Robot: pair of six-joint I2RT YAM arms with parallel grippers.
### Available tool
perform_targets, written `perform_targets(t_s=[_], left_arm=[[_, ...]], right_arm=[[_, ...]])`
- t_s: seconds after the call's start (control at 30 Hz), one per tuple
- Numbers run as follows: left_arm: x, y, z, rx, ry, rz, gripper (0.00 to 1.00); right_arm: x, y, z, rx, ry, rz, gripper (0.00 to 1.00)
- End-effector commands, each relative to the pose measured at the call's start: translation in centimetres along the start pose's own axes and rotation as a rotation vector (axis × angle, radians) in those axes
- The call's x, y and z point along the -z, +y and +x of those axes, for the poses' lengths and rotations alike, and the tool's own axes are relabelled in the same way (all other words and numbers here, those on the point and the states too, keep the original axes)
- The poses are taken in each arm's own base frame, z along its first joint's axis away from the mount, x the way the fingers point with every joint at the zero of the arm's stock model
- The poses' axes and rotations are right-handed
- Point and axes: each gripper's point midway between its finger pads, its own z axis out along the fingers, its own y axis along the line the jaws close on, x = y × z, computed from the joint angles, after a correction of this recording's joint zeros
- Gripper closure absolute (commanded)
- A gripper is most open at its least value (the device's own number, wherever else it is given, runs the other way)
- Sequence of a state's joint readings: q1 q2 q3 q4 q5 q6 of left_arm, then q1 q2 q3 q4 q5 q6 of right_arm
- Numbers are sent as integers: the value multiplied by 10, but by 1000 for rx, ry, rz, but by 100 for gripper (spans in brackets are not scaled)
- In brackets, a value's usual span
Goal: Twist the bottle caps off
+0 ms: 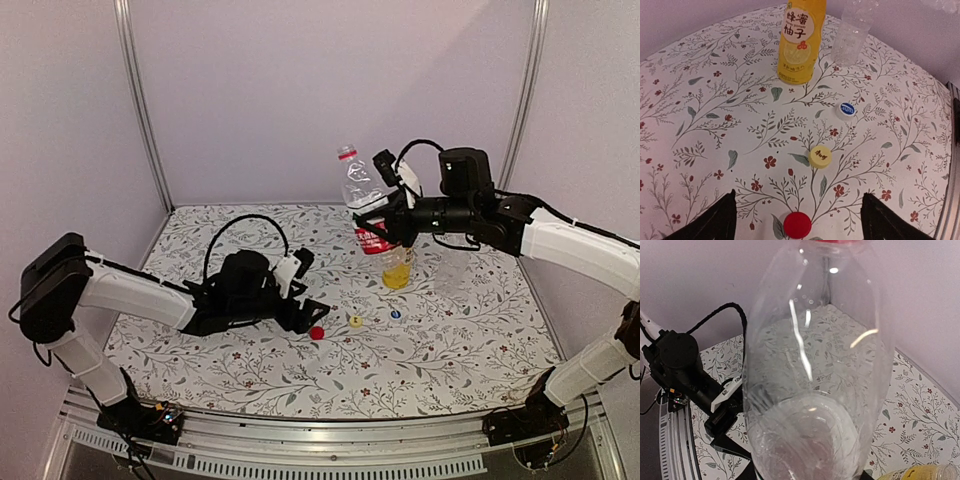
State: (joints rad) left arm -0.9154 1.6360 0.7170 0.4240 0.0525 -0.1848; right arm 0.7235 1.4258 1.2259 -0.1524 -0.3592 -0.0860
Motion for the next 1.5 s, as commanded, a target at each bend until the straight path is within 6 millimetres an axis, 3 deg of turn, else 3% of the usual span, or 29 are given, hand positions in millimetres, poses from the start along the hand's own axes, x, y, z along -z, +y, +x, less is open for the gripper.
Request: perform_targets(t_s=[0.0, 0.2, 0.33, 0.43, 0.57, 0.87, 1.27, 1.47], left_arm=[[26, -15, -51, -35, -86, 32, 13], [80, -18, -125, 12, -243, 98, 11], [117, -27, -176, -4, -342, 168, 11], [138, -35, -211, -17, -411, 217, 10], [153, -37, -241, -6, -466, 270, 10], [142, -47, -258, 39, -450, 380, 10], [134, -59, -256, 53, -408, 480, 37], [130, -60, -253, 54, -395, 489, 44]], right_arm=[[6, 8, -2, 6, -30, -44, 64], [3, 19, 5, 19, -19, -111, 64], [2, 36, 9, 41, -13, -216, 63], [1, 54, 13, 64, -7, -293, 63], [-2, 71, 17, 93, -2, -368, 62], [-5, 83, 18, 115, -4, -419, 61], [-8, 82, 21, 118, 4, -408, 61], [-9, 81, 21, 117, 3, -404, 61]])
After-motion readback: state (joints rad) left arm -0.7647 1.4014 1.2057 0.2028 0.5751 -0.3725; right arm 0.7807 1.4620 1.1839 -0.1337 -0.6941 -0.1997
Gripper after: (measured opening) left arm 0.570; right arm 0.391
